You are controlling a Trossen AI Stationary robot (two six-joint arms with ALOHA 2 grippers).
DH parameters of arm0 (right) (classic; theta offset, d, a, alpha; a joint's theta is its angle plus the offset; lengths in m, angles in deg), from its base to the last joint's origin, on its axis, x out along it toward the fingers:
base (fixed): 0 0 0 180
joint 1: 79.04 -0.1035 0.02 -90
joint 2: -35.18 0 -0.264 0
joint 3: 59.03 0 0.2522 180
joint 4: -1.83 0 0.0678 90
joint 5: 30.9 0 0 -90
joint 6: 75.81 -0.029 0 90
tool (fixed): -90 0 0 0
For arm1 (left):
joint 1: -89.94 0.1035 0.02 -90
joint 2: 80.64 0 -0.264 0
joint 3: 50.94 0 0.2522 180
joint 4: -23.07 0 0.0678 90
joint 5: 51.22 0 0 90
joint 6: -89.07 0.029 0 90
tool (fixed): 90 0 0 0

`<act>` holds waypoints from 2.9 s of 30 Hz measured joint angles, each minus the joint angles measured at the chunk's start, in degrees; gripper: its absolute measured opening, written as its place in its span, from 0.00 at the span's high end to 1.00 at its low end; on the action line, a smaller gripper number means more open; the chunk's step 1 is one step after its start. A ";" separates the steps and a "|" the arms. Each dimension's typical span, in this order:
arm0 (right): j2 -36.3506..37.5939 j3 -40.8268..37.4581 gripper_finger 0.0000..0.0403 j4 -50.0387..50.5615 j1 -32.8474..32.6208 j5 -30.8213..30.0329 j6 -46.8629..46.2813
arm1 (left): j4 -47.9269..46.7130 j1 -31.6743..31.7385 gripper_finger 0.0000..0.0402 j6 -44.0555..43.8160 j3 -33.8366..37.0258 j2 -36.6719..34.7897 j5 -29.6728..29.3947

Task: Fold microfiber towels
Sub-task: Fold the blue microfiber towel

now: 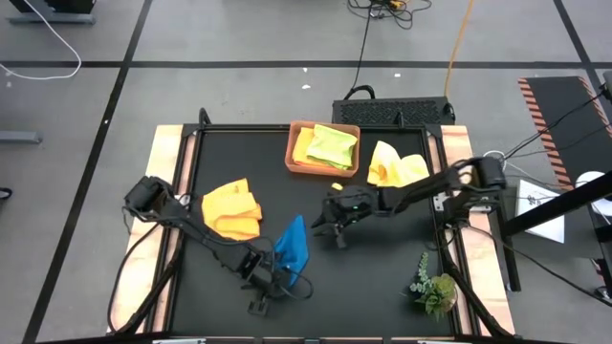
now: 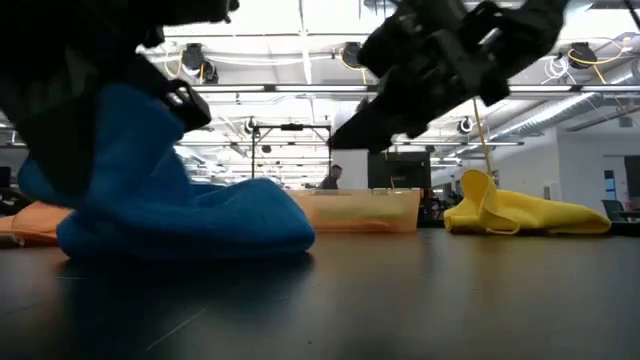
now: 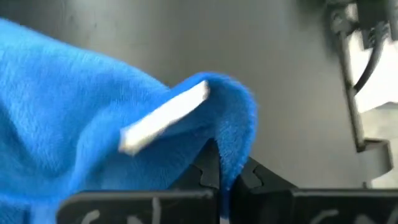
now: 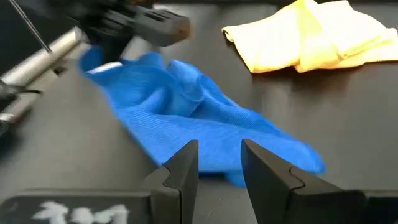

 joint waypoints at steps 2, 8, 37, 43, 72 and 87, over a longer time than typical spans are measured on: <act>-3.40 3.71 0.72 0.87 0.04 0.00 2.06 | 0.66 -0.29 0.98 -0.30 -0.06 0.00 -0.24; -11.81 13.43 0.72 7.46 0.61 2.45 6.15 | 1.52 -0.43 0.99 -1.36 -0.02 0.00 -0.52; -17.26 19.63 0.72 33.42 -1.91 4.67 9.98 | 0.30 -2.46 0.97 -4.88 -0.02 0.00 -3.58; -14.60 19.39 0.72 40.94 -7.33 4.66 8.94 | -1.12 -2.46 0.98 -5.80 -0.02 0.00 -3.65; -0.53 3.64 0.72 9.68 -4.46 -0.18 -5.93 | -3.31 2.26 0.97 8.13 -0.02 0.00 -11.02; -3.08 3.77 0.72 2.94 -3.73 -1.79 -7.28 | -3.27 6.63 0.99 14.87 -0.02 0.00 -9.09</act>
